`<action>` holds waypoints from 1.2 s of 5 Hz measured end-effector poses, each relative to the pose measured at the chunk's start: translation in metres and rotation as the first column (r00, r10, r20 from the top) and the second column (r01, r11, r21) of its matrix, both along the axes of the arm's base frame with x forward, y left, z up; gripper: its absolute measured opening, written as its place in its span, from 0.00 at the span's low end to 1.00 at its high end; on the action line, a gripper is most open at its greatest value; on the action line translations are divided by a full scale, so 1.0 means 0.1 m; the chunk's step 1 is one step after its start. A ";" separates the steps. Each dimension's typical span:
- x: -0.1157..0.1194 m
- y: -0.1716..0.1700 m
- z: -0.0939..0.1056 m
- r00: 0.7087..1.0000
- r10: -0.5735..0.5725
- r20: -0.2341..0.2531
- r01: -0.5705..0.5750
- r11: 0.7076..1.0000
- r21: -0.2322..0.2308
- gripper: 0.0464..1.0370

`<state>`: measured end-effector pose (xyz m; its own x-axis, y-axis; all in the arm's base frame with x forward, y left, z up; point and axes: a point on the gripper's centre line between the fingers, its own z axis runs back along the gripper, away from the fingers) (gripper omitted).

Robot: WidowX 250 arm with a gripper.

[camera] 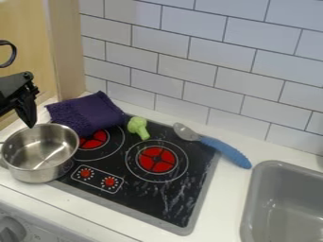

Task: Move the blue spoon to bottom right of the burner

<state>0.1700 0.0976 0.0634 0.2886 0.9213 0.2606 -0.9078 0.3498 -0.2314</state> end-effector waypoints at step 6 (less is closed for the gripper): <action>0.54 -0.87 0.04 0.987 -0.147 -0.061 0.147 0.989 -0.013 0.96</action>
